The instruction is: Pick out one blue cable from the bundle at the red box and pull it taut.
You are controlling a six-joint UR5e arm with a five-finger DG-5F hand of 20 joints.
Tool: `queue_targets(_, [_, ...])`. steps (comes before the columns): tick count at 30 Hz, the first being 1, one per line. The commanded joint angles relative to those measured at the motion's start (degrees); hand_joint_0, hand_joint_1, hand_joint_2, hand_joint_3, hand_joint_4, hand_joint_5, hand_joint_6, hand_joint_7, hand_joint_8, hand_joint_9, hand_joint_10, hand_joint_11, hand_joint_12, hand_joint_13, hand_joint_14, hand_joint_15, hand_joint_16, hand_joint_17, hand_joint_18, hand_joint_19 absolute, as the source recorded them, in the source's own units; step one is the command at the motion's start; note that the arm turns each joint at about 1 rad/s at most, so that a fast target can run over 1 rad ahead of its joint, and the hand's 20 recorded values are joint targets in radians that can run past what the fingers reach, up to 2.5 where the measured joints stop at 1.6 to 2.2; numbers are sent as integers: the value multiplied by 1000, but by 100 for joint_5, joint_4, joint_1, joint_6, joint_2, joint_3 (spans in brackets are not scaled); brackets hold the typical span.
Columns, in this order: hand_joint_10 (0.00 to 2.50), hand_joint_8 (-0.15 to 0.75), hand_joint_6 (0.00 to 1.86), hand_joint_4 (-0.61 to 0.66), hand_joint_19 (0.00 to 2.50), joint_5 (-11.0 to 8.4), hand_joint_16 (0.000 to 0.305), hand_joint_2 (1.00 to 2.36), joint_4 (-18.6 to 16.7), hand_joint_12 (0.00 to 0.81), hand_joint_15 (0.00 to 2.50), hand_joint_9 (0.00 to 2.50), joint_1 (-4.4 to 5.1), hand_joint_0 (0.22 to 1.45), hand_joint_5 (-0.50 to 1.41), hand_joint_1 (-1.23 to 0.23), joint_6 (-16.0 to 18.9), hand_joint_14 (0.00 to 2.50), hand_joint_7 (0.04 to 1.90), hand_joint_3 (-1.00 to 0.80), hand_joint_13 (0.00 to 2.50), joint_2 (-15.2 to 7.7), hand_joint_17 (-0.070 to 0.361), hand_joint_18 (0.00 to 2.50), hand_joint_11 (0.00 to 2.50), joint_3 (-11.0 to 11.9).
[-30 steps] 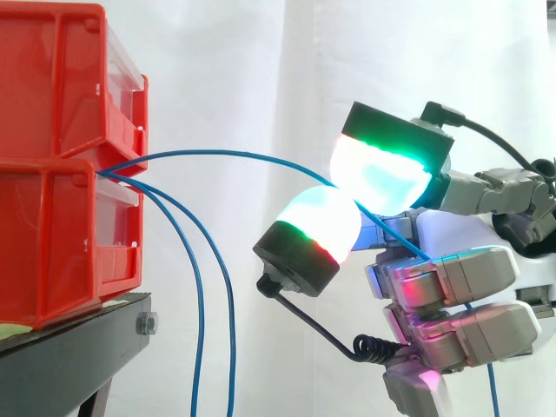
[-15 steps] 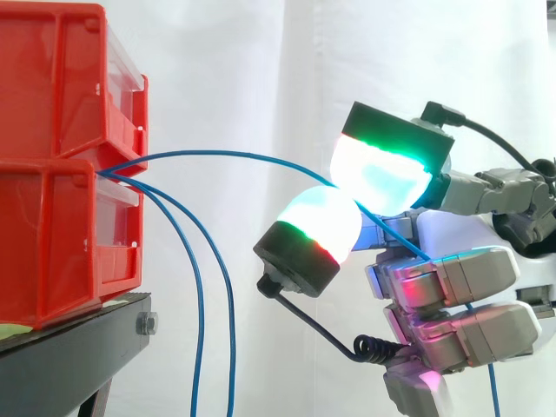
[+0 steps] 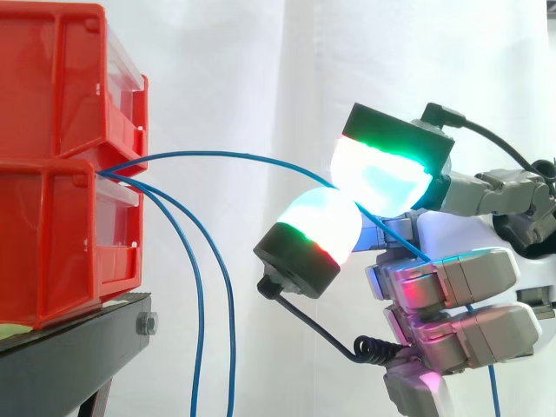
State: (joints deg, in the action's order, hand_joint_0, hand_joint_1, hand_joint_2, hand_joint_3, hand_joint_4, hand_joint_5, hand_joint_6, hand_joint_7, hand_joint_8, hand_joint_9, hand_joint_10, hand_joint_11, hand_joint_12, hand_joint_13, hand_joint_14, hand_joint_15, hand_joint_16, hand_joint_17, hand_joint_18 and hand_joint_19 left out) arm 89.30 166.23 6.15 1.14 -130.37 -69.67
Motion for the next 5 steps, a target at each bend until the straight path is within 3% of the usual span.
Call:
queue_targets(1, [20, 196, 1010, -243, 809, 0, 35, 1015, -3, 301, 1078, 1414, 0, 730, -133, -759, 0, 25, 818, -261, 1362, 3, 79, 889, 1221, 6])
queue_targets(5, [20, 194, 1010, -243, 809, 0, 35, 1016, -3, 300, 1081, 1412, 0, 731, -133, -759, 0, 25, 819, -265, 1360, 3, 80, 889, 1231, -3])
